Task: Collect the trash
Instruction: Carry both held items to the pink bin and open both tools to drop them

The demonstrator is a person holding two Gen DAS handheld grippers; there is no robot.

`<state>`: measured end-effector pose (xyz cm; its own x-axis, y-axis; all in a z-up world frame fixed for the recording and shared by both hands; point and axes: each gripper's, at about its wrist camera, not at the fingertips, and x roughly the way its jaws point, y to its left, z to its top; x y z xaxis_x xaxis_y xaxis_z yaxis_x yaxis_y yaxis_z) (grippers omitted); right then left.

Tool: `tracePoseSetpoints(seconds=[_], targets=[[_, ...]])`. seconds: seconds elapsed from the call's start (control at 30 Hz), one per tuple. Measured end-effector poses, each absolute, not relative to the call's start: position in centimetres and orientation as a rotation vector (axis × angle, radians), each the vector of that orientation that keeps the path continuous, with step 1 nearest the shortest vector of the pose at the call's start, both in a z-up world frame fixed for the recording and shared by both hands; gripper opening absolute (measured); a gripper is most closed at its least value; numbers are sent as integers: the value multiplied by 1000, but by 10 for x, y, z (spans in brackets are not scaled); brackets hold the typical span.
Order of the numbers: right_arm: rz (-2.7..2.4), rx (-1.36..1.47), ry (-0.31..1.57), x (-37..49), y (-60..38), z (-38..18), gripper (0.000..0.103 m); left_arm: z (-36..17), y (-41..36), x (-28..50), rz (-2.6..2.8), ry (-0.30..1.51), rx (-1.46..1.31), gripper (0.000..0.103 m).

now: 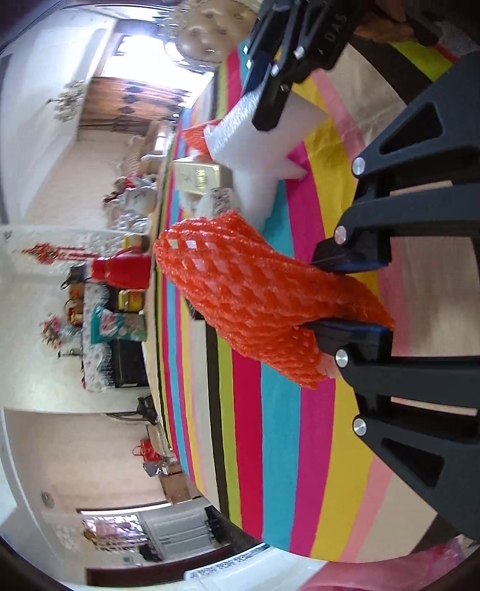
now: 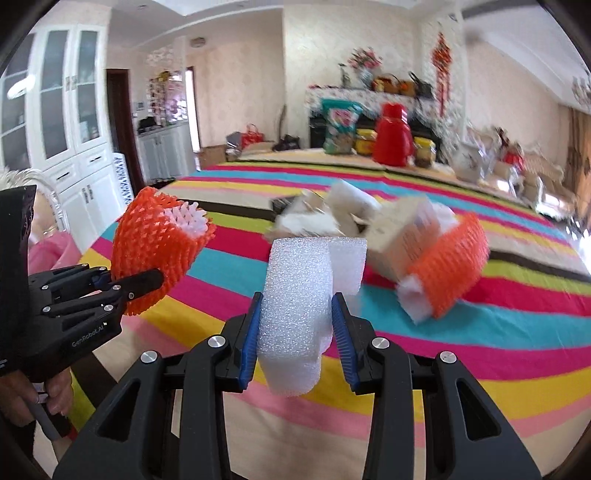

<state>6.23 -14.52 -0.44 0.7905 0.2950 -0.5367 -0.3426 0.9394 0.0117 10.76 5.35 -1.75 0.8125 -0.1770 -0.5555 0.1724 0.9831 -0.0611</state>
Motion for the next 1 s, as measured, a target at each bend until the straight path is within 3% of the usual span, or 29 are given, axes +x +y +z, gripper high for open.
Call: tracePoseSetpoints(seconds=[1.0], targets=[[1108,-265,459,60,169,18,37,16,323,-35,466,482,-233,21]])
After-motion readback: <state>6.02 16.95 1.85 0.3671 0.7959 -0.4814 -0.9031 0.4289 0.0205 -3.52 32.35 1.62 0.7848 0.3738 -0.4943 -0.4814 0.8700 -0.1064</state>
